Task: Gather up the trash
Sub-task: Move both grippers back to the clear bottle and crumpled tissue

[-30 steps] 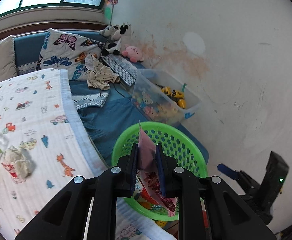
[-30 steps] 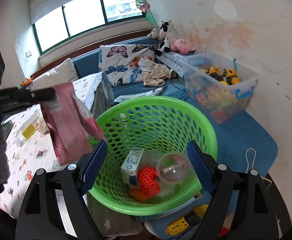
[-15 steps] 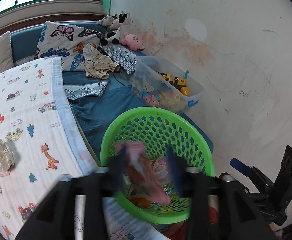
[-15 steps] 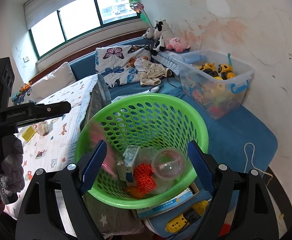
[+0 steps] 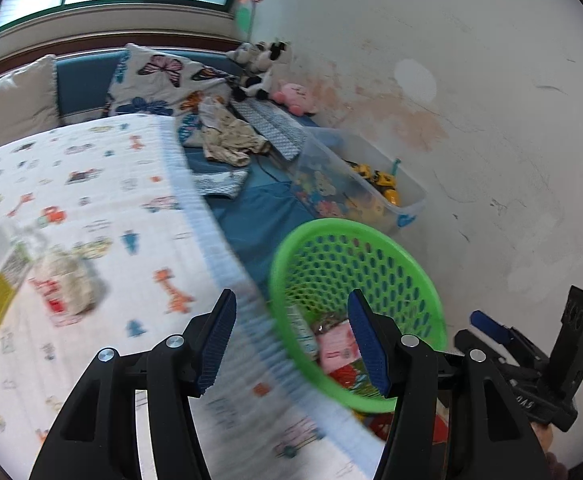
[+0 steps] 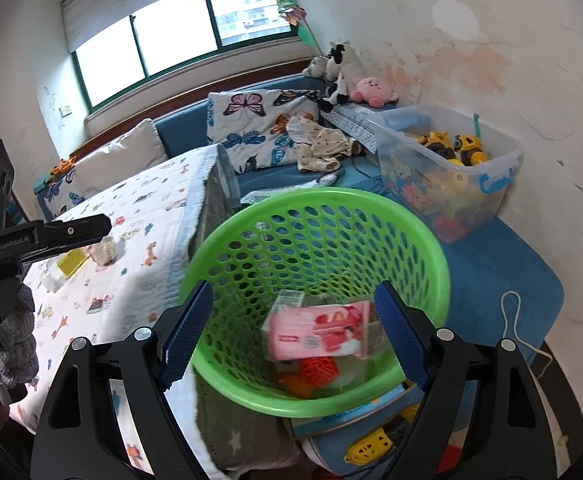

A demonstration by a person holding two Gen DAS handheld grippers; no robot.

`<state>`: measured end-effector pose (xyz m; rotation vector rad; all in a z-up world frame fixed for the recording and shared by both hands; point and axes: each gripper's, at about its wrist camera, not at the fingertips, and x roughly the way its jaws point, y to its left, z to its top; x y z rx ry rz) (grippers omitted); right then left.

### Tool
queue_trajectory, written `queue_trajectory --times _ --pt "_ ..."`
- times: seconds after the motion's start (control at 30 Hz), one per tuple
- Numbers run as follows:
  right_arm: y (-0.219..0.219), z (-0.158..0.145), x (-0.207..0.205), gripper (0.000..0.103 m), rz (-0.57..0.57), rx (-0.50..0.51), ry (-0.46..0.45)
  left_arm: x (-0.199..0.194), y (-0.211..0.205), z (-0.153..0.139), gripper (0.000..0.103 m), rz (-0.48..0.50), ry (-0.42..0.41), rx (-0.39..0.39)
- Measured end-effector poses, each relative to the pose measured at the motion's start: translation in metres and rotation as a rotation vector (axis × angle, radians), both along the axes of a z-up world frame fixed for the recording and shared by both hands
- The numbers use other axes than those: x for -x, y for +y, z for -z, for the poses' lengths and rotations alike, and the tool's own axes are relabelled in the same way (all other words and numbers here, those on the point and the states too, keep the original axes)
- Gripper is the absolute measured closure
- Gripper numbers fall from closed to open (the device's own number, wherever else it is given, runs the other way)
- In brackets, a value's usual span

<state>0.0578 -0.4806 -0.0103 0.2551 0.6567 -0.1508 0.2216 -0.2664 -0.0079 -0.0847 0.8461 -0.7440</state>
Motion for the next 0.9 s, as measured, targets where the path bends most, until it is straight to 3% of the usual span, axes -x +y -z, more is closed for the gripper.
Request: queue_trajectory --times 0.37,0.9 --pt "0.052 -0.003 -0.024 0.016 -0.106 0.015 0.003 0.006 0.08 0.004 0.04 -0.126 -0.048 -0.067" --pt "0.134 0.007 -0.078 0.016 -0.283 0.041 0.04 -0.002 0.191 0.012 0.038 -0.326 -0.04 -0.109"
